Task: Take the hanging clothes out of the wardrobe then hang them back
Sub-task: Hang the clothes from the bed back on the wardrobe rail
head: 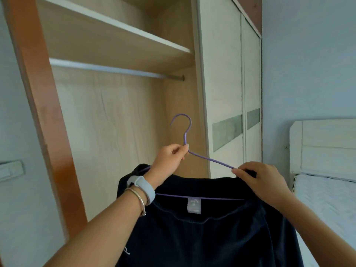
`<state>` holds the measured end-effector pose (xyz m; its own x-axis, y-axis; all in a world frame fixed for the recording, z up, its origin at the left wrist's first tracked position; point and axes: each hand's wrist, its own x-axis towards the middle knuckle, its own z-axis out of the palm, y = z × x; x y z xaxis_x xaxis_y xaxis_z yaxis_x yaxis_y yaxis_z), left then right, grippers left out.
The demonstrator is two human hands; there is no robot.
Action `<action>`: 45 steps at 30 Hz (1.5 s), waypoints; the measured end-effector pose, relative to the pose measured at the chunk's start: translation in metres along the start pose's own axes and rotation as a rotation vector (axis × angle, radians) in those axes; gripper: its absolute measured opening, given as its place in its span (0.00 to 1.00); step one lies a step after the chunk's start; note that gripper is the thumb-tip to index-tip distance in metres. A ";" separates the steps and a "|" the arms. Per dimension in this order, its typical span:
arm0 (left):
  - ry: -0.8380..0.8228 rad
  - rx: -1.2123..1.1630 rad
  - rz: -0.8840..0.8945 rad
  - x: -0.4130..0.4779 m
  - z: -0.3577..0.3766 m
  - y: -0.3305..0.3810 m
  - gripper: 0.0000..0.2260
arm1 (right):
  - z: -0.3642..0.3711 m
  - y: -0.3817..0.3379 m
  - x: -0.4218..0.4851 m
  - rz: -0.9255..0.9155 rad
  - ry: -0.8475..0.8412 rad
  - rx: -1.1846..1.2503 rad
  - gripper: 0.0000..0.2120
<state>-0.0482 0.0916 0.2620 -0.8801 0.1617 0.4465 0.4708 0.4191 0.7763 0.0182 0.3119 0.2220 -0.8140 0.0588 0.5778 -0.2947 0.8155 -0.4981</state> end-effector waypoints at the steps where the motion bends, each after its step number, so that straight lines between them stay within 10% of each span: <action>1: 0.045 -0.002 0.030 0.016 -0.004 -0.002 0.13 | 0.005 -0.005 0.013 -0.002 0.039 -0.030 0.10; 6: 0.451 -0.157 0.047 0.082 -0.039 -0.009 0.07 | 0.037 -0.035 0.083 0.024 0.163 -0.123 0.12; 13: 0.274 -0.353 -0.125 0.156 -0.058 -0.022 0.14 | 0.088 -0.108 0.177 -0.016 0.219 -0.170 0.17; 17: 0.479 -0.469 -0.088 0.210 -0.102 -0.025 0.13 | 0.106 -0.142 0.229 -0.132 0.107 0.204 0.05; 20: 0.615 -0.492 -0.088 0.246 -0.148 -0.035 0.14 | 0.120 -0.156 0.262 -0.238 -0.088 0.380 0.23; 30: 0.917 -0.316 -0.040 0.276 -0.268 -0.029 0.14 | 0.173 -0.228 0.326 -0.499 -0.397 0.784 0.11; 45: 1.003 -0.004 -0.229 0.267 -0.356 -0.053 0.11 | 0.209 -0.326 0.362 -0.620 -0.395 0.841 0.07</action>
<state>-0.2858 -0.2057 0.4984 -0.4932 -0.7431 0.4522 0.2999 0.3427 0.8903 -0.2853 -0.0534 0.4589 -0.4665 -0.5319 0.7067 -0.8282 -0.0181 -0.5602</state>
